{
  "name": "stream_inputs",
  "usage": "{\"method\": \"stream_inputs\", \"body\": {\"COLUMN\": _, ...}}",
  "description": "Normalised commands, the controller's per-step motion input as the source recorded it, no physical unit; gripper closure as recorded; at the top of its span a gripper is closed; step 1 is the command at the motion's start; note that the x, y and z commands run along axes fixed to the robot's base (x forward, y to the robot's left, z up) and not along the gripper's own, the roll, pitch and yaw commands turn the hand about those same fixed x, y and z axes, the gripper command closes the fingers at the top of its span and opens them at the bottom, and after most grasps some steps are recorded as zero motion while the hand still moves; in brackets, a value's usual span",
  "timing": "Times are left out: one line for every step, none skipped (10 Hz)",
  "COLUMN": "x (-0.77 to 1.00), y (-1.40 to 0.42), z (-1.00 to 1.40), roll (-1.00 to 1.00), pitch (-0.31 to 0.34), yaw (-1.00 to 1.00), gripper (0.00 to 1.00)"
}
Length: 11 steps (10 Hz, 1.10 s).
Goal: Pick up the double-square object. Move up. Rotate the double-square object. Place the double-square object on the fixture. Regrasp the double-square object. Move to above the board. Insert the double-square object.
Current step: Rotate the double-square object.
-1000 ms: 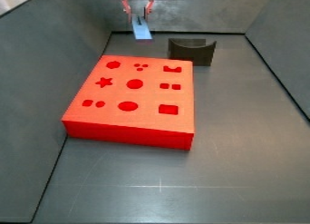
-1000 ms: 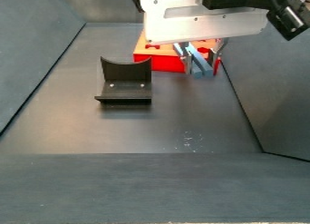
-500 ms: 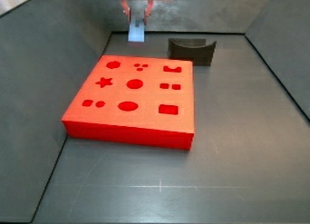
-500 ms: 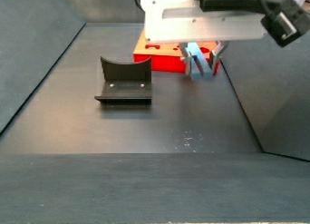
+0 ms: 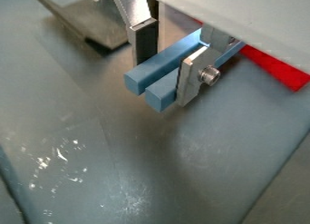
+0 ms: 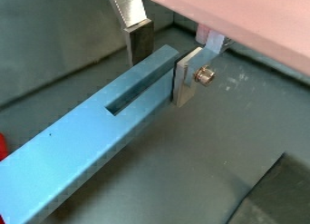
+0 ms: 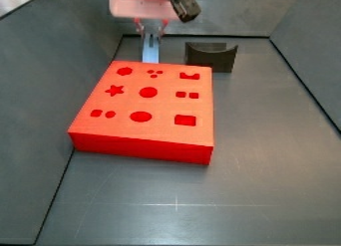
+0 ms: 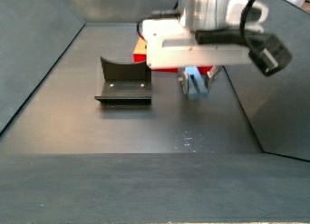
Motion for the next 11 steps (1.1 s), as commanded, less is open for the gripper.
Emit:
{"method": "stream_inputs", "body": {"x": 0.05, "y": 0.01, "z": -0.61, "roll": -0.09, "pitch": -0.021, "yaw": 0.02, "gripper": 1.0}}
{"method": "stream_inputs", "body": {"x": 0.05, "y": 0.01, "z": -0.53, "roll": -0.09, "pitch": -0.023, "yaw": 0.02, "gripper": 1.0}}
{"method": "stream_inputs", "body": {"x": 0.04, "y": 0.01, "z": -0.4, "roll": -0.11, "pitch": -0.029, "yaw": 0.02, "gripper": 1.0}}
{"method": "stream_inputs", "body": {"x": 0.04, "y": 0.01, "z": -0.25, "roll": -0.12, "pitch": -0.036, "yaw": 0.02, "gripper": 1.0}}
{"method": "stream_inputs", "body": {"x": 0.0, "y": 0.0, "z": 0.0, "roll": 0.0, "pitch": 0.0, "yaw": 0.0, "gripper": 0.0}}
{"method": "stream_inputs", "body": {"x": 0.0, "y": 0.0, "z": 1.0, "roll": 0.0, "pitch": 0.0, "yaw": 0.0, "gripper": 0.0}}
{"method": "stream_inputs", "body": {"x": -0.01, "y": 0.0, "z": 1.0, "roll": 0.0, "pitch": 0.012, "yaw": 0.0, "gripper": 0.0}}
{"method": "stream_inputs", "body": {"x": -0.02, "y": 0.0, "z": 1.0, "roll": 0.01, "pitch": 0.025, "yaw": 0.0, "gripper": 0.0}}
{"method": "stream_inputs", "body": {"x": -0.02, "y": 0.0, "z": 1.0, "roll": 0.01, "pitch": 0.039, "yaw": -0.01, "gripper": 0.0}}
{"method": "stream_inputs", "body": {"x": -0.02, "y": 0.0, "z": 1.0, "roll": 0.03, "pitch": 0.051, "yaw": -0.01, "gripper": 0.0}}
{"method": "stream_inputs", "body": {"x": -0.02, "y": 0.0, "z": 1.0, "roll": 0.04, "pitch": 0.058, "yaw": -0.01, "gripper": 0.0}}
